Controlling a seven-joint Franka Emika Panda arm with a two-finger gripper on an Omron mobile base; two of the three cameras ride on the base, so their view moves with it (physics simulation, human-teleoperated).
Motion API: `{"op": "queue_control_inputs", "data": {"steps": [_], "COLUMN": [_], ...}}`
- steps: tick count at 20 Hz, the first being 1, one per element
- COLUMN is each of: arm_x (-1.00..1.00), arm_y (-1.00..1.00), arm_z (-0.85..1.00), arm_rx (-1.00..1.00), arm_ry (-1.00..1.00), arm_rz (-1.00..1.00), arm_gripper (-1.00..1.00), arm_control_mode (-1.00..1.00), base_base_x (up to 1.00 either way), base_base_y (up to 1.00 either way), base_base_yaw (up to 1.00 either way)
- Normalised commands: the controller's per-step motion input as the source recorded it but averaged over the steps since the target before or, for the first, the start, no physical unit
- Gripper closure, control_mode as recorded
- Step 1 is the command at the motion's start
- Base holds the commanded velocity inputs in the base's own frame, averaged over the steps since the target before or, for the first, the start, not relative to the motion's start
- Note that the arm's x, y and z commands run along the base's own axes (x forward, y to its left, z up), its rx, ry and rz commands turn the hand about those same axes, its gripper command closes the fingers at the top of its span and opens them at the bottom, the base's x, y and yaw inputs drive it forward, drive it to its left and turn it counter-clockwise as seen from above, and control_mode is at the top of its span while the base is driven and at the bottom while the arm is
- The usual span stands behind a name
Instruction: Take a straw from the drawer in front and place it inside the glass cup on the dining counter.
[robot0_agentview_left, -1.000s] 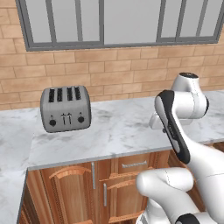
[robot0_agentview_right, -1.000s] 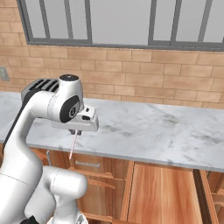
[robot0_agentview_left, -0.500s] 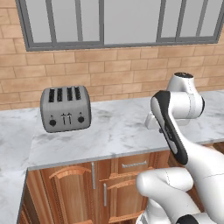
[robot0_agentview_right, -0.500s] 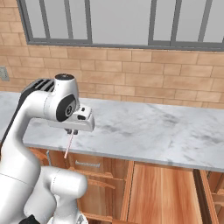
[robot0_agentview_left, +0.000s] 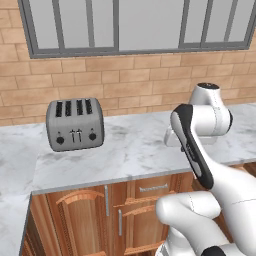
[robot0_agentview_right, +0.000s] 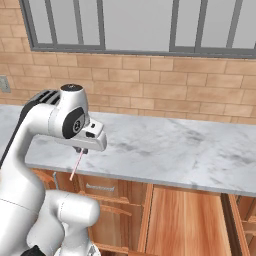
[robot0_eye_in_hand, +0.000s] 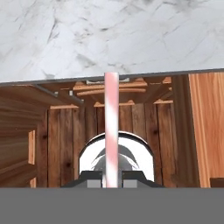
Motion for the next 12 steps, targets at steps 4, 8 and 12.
{"op": "queue_control_inputs", "data": {"steps": [4,8,12], "arm_x": [0.00,0.05,0.00], "arm_y": [0.07,0.11,0.00], "arm_z": [0.00,0.00,0.00], "arm_rx": [0.00,0.00,0.00], "arm_ry": [0.00,0.05,0.00], "arm_rz": [-0.07,-0.02,0.00], "arm_gripper": [1.00,1.00,1.00], "arm_control_mode": [-1.00,-1.00,-1.00], "base_base_x": [0.00,0.00,0.00], "base_base_y": [0.00,0.00,0.00], "base_base_yaw": [0.00,0.00,0.00]}}
